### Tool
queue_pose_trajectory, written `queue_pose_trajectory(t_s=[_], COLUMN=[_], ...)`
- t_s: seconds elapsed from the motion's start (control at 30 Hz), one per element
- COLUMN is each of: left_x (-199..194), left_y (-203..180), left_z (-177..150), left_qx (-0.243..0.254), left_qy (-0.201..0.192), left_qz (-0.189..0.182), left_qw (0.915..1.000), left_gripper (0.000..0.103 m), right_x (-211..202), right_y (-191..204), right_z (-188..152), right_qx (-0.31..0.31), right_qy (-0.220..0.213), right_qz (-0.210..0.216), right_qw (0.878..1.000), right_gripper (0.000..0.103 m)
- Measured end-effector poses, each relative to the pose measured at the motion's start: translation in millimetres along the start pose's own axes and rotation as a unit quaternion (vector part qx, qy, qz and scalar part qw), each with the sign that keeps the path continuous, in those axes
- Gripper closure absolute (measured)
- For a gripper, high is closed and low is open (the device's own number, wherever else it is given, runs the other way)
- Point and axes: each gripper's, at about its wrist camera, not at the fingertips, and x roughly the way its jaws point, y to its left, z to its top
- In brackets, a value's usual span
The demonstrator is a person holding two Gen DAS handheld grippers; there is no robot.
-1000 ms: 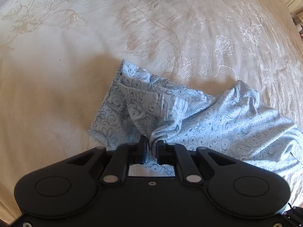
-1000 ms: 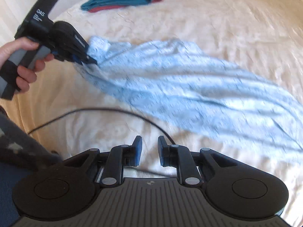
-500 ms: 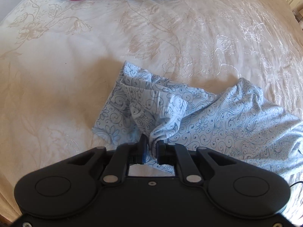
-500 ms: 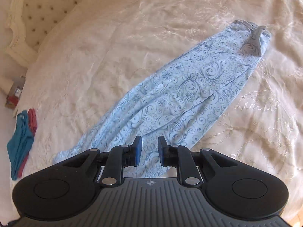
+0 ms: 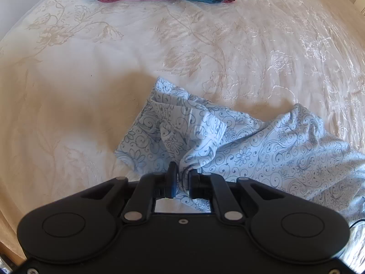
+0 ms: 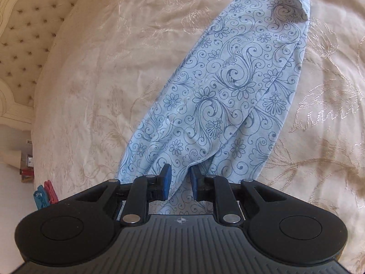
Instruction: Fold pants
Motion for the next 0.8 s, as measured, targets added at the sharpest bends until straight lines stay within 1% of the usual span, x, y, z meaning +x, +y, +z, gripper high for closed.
queue_pose_trajectory(t_s=[0.03,0.07,0.1,0.17,0.23,0.33,0.37,0.4,0.47,0.63,0.7,0.77,0.8], left_x=[0,-1,-1,-6,-20,-46,-51,-51,-41,0,5,5,3], left_y=[-1,-2,-2,-3,0,6,8,9,12,13,14,16,18], left_z=[1,1,2,3,5,4,2,-1,-7,-22,-26,-28,-29], left_qx=[0.001,0.001,0.001,0.003,-0.008,-0.024,-0.026,-0.027,-0.029,-0.025,-0.022,-0.024,-0.028], left_qy=[-0.001,-0.002,-0.003,-0.010,-0.023,-0.050,-0.055,-0.054,-0.038,0.004,0.008,0.009,0.009], left_qz=[0.001,0.002,0.001,0.003,-0.007,-0.028,-0.030,-0.029,-0.021,0.018,0.026,0.029,0.028], left_qw=[1.0000,1.0000,1.0000,0.9999,0.9997,0.9980,0.9977,0.9978,0.9987,0.9995,0.9994,0.9992,0.9992], left_gripper=[0.090,0.090,0.090,0.090,0.090,0.090,0.090,0.090,0.090,0.090,0.090,0.082,0.081], right_x=[-2,-4,-6,-15,-33,-60,-67,-69,-61,-34,-29,-31,-32], right_y=[2,6,11,24,36,43,41,38,27,3,3,8,9], right_z=[1,0,0,-1,1,5,7,8,8,-5,-9,-13,-14], right_qx=[-0.009,-0.025,-0.047,-0.094,-0.135,-0.170,-0.176,-0.179,-0.186,-0.188,-0.200,-0.215,-0.216], right_qy=[-0.007,-0.013,-0.019,-0.028,-0.046,-0.069,-0.073,-0.069,-0.056,-0.023,-0.015,-0.003,-0.002], right_qz=[0.004,0.006,-0.001,-0.014,-0.010,-0.007,-0.011,-0.016,-0.036,-0.096,-0.101,-0.106,-0.107], right_qw=[1.000,1.000,0.999,0.995,0.990,0.983,0.982,0.981,0.980,0.977,0.974,0.971,0.970], right_gripper=[0.088,0.093,0.102,0.102,0.102,0.102,0.102,0.102,0.102,0.102,0.102,0.100,0.100])
